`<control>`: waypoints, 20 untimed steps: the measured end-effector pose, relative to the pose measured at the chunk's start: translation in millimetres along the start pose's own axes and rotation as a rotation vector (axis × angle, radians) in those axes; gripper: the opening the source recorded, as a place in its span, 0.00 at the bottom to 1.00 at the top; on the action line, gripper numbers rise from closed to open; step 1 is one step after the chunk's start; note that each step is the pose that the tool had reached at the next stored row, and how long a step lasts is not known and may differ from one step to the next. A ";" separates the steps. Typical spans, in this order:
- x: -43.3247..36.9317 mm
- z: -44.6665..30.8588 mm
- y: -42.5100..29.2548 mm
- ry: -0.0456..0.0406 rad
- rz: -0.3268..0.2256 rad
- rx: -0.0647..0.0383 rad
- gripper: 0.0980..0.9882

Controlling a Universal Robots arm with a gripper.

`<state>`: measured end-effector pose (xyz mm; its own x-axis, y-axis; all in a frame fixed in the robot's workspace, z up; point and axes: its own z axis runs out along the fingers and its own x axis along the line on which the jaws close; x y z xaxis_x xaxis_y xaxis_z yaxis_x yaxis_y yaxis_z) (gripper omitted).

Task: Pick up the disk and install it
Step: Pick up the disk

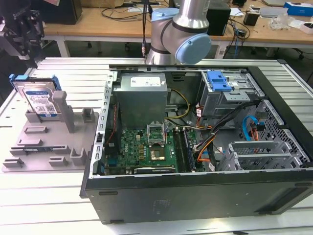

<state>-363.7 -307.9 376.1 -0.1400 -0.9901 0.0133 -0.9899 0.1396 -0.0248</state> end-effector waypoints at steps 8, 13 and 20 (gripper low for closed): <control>2.3 3.5 23.6 -0.0005 -0.026 0.000 0.43; 4.5 10.5 40.0 -0.0010 -0.038 -0.001 0.43; 5.7 21.6 40.3 0.0009 -0.045 -0.018 0.43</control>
<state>-403.9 -308.2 353.5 -0.0948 -0.9954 0.0149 -0.9955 0.0948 -0.0061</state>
